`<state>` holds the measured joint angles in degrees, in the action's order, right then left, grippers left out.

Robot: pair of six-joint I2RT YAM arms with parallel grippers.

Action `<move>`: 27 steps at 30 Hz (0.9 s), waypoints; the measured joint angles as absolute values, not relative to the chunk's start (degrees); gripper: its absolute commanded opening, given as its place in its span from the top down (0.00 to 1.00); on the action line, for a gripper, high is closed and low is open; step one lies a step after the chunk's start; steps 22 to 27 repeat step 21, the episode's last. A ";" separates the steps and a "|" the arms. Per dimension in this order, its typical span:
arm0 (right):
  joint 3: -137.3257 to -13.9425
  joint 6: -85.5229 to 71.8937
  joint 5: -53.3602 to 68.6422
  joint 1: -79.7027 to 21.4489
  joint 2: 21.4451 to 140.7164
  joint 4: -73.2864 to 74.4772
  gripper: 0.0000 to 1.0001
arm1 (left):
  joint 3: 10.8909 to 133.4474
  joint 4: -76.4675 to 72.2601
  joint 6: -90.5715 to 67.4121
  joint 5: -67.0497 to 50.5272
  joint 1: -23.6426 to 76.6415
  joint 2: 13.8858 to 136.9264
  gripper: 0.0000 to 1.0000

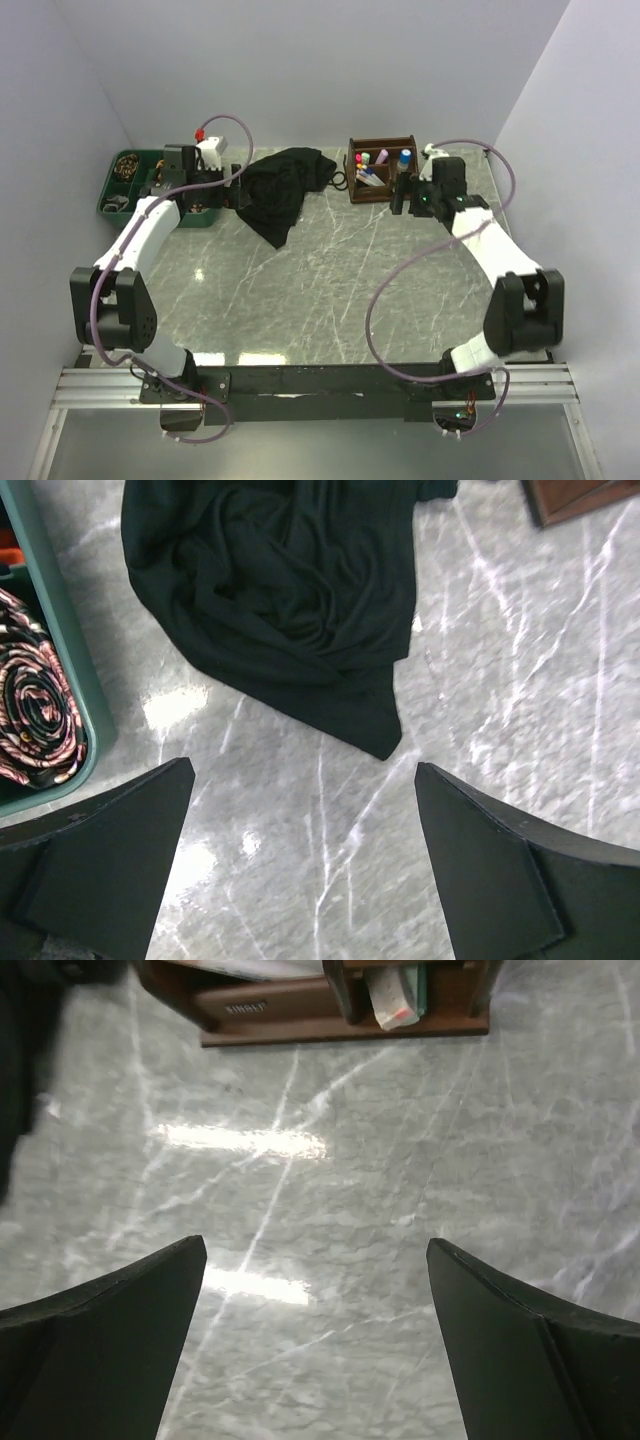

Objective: Sort the stationery into containers
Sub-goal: Reset both arms

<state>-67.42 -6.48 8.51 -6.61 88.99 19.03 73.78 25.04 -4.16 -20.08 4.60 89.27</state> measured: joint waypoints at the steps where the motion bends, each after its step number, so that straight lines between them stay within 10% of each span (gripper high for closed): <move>1: -65.93 -7.84 8.21 -6.61 86.56 18.74 0.00 | 73.52 24.64 -4.58 -20.12 4.62 88.77 0.00; 27: -50.57 -7.57 1.52 -6.79 53.08 30.02 0.00 | 68.58 19.25 -8.69 -17.91 4.75 82.28 0.01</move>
